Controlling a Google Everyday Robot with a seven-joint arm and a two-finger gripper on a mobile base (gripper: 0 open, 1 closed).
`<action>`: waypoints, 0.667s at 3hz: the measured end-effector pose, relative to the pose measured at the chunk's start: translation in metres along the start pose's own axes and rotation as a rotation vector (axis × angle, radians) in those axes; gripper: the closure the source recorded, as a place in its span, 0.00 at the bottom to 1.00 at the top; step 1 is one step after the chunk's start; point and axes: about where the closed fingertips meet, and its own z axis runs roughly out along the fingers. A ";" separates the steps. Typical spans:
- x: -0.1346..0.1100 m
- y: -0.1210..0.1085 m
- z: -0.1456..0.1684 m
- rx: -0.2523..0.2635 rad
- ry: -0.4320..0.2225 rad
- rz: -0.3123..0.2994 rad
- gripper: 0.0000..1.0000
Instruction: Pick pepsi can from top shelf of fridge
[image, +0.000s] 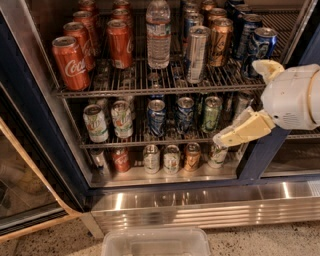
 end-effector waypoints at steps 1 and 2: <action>-0.001 0.001 0.001 0.010 -0.008 0.003 0.00; 0.000 0.005 0.008 0.073 -0.019 0.074 0.00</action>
Offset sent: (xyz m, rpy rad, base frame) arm 0.0259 -0.0117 -0.0071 0.1320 -0.1226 -0.3075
